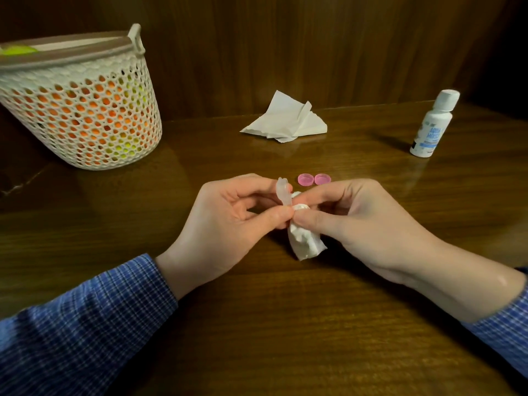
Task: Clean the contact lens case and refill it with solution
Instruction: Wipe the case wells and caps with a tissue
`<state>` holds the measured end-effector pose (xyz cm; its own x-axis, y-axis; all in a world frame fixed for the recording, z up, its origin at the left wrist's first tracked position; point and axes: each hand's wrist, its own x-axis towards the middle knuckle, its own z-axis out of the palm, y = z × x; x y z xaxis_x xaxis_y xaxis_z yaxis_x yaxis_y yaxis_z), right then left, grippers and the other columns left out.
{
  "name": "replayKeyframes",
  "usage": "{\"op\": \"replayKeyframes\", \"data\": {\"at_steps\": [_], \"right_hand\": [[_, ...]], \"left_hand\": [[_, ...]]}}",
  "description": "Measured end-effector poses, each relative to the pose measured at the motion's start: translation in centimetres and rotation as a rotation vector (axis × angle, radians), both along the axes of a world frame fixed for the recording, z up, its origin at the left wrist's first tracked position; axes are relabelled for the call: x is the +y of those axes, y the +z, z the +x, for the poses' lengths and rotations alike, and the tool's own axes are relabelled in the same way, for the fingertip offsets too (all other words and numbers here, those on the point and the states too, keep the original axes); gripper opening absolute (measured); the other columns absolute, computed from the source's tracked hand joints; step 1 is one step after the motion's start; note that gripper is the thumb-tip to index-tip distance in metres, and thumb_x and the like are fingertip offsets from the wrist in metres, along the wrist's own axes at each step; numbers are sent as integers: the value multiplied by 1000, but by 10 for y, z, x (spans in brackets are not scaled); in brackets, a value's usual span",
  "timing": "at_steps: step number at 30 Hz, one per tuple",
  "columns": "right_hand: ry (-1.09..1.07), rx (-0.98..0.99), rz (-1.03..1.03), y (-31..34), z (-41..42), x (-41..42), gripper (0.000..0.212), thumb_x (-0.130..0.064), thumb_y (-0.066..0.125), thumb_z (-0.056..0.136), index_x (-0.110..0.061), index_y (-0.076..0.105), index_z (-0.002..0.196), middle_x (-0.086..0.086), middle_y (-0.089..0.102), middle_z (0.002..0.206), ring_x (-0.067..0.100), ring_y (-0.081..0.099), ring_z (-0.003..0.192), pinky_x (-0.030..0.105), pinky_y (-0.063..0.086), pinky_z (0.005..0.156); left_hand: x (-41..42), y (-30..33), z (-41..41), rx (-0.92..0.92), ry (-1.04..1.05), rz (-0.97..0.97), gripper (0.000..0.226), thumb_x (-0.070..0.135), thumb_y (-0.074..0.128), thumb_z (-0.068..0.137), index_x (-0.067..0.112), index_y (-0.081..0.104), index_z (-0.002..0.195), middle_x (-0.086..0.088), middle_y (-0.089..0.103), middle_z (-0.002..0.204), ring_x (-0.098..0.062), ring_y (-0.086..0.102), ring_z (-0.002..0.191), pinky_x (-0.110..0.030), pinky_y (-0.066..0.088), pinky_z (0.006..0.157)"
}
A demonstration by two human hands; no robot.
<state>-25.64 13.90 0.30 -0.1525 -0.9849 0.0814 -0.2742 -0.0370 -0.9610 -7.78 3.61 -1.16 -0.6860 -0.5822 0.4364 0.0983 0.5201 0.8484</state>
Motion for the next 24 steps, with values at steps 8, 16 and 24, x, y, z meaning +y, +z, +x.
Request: {"op": "replayKeyframes", "data": {"at_steps": [8, 16, 24], "right_hand": [[-77, 639, -432, -7, -9, -2, 12, -15, 71, 94, -18, 78, 103, -8, 70, 93, 9, 65, 88, 19, 52, 76], [39, 646, -392, -5, -9, -1, 19, -13, 71, 94, -17, 79, 110, -6, 74, 99, 11, 68, 96, 32, 54, 93], [24, 182, -53, 6, -2, 2, 19, -16, 71, 94, -30, 82, 100, -8, 80, 89, 4, 73, 91, 36, 48, 110]], "left_hand": [[-11, 13, 1, -31, -224, 854, 59, 15, 71, 85, 8, 54, 141, -12, 77, 110, -23, 75, 95, -31, 62, 79], [-14, 11, 4, -215, -337, 832, 38, 25, 68, 90, -1, 73, 117, -10, 73, 96, -13, 68, 82, -23, 59, 75], [-5, 3, 2, -85, -32, 433, 38, 20, 80, 70, 19, 80, 109, -10, 80, 106, -27, 77, 100, -34, 64, 85]]}}
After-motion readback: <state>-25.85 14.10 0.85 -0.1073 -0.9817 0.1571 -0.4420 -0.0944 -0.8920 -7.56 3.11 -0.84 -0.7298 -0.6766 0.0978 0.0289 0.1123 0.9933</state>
